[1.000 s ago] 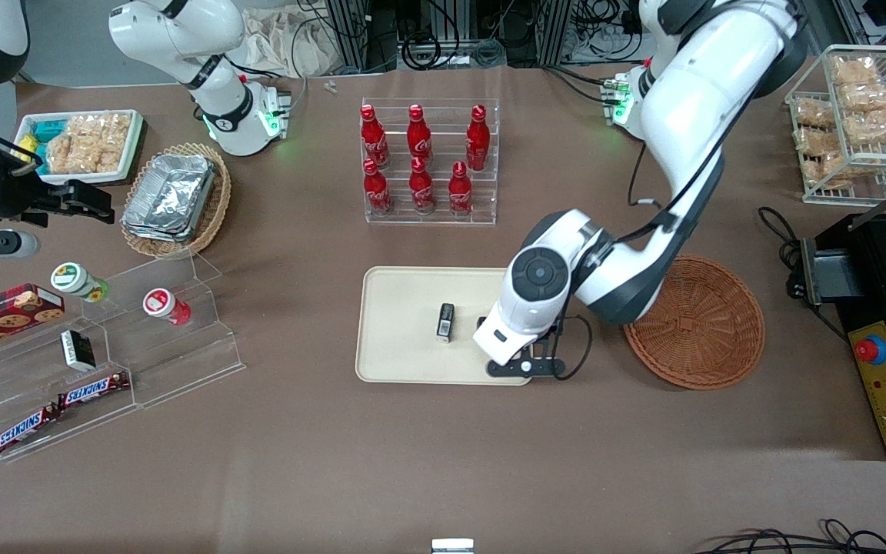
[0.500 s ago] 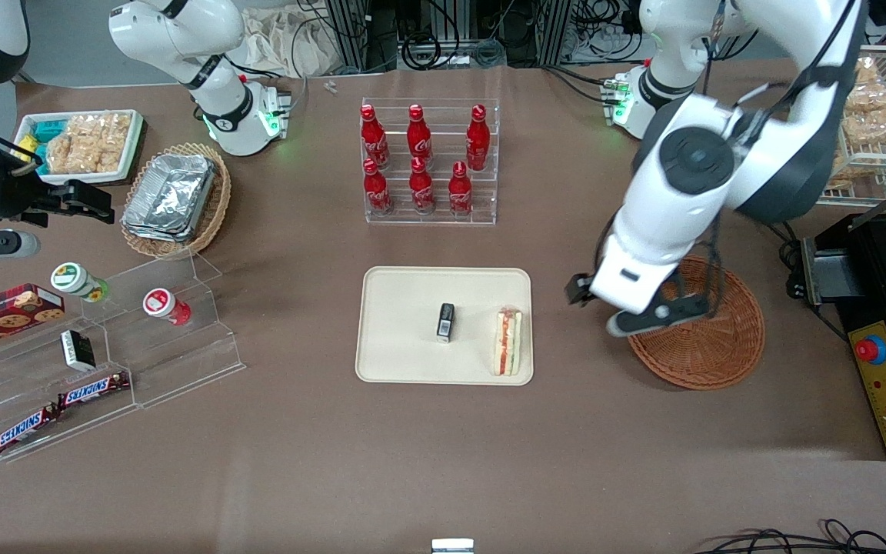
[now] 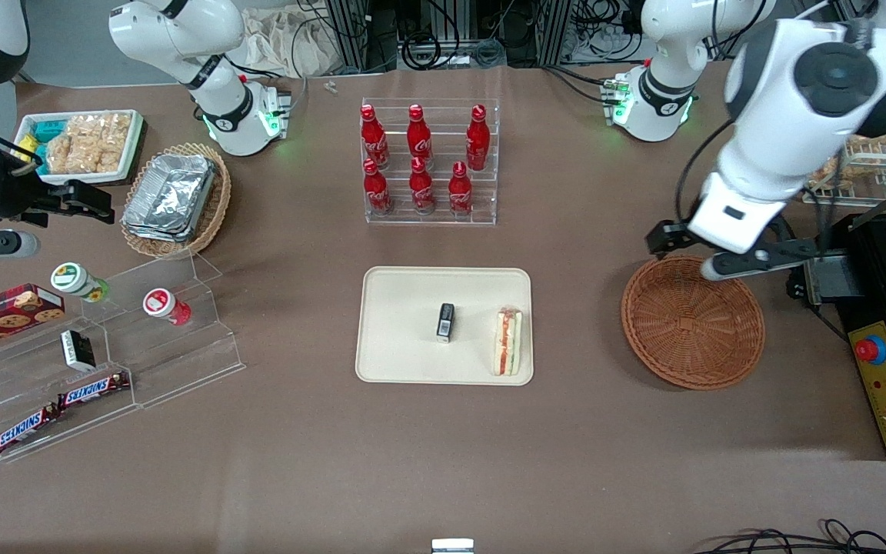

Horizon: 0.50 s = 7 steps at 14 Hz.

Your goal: Place sandwich from basket to tray

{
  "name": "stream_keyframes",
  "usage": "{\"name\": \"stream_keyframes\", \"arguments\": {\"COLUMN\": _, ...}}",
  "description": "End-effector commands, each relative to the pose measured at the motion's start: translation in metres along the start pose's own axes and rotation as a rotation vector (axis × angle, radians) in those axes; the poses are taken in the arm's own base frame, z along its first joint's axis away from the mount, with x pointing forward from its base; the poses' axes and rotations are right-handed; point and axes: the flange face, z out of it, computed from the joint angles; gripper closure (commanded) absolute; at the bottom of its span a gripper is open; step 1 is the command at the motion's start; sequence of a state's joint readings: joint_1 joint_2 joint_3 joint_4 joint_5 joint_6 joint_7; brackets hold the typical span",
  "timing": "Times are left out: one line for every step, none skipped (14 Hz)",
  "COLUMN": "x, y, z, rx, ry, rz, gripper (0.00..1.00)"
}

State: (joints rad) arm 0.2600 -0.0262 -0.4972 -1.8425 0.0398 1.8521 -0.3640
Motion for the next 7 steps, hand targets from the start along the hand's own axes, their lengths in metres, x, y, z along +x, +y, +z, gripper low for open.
{"name": "stream_keyframes", "arguments": {"x": 0.005, "y": -0.031, "z": -0.013, "rx": -0.003, "ry": -0.027, "rz": 0.089, "gripper": 0.00}}
{"name": "stream_keyframes", "arguments": {"x": 0.012, "y": -0.046, "z": -0.018, "rx": -0.007, "ry": -0.027, "rz": 0.079, "gripper": 0.00}}
{"name": "stream_keyframes", "arguments": {"x": 0.017, "y": -0.052, "z": -0.021, "rx": -0.012, "ry": -0.021, "rz": 0.074, "gripper": 0.00}}
{"name": "stream_keyframes", "arguments": {"x": 0.021, "y": -0.065, "z": -0.022, "rx": -0.017, "ry": -0.019, "rz": 0.051, "gripper": 0.00}}
{"name": "stream_keyframes", "arguments": {"x": 0.026, "y": -0.075, "z": -0.022, "rx": -0.024, "ry": -0.016, "rz": 0.028, "gripper": 0.00}}
{"name": "stream_keyframes", "arguments": {"x": 0.028, "y": -0.076, "z": -0.024, "rx": -0.025, "ry": -0.014, "rz": 0.027, "gripper": 0.00}}
{"name": "stream_keyframes", "arguments": {"x": 0.027, "y": -0.077, "z": -0.024, "rx": -0.024, "ry": -0.016, "rz": 0.021, "gripper": 0.00}}
